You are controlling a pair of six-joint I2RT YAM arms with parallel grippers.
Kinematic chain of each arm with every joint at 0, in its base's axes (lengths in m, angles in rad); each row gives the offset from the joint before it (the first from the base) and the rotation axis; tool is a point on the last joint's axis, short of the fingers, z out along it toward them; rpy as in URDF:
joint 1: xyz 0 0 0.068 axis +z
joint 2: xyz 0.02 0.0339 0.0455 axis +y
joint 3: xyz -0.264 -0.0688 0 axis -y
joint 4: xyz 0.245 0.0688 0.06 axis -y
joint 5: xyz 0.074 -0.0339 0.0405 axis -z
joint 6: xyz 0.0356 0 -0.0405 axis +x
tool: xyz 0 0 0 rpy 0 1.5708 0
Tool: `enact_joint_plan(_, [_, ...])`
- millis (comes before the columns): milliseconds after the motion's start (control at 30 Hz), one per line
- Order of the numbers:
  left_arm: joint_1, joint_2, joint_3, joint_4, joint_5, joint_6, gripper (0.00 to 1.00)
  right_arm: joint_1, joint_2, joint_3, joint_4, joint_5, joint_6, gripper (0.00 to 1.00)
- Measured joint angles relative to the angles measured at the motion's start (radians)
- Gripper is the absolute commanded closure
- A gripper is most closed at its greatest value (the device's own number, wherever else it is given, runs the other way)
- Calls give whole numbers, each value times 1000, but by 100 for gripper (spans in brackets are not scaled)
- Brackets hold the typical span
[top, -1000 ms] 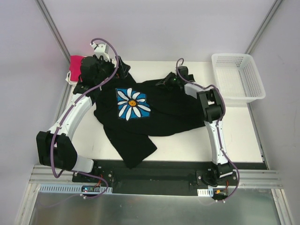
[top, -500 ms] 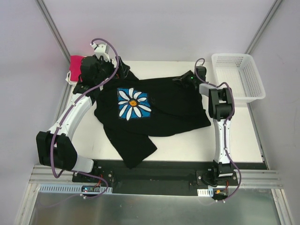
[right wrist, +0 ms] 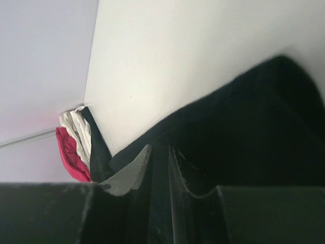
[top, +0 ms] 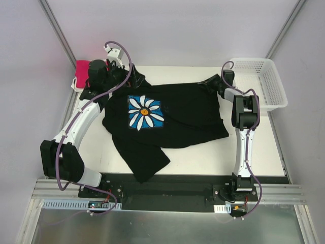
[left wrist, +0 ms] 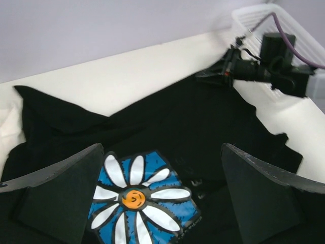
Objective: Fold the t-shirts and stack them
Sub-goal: Flatten out the tshirt
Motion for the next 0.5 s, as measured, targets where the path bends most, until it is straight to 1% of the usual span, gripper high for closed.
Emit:
enact_joint_plan(200, [0,89,37,-34,175,-13,1,-24,2,59,-63,-1,-34,73])
enact_joint_plan(300, [-8,100,-5,-40,199,-39,1,-31,-14,38,-64,-12,-45,69])
enact_joint_plan(400, [-39,70,-97,-41,179,-58,1,-34,-88,-70,-66,-21,-68,64])
enact_joint_plan(467, [-80,37,-165,-44,151,-76,1,-33,-174,-169,-71,-31,-83,62])
enact_joint_plan(500, [-100,19,-191,-50,143,-85,1,-31,-216,-216,-67,-32,-93,60])
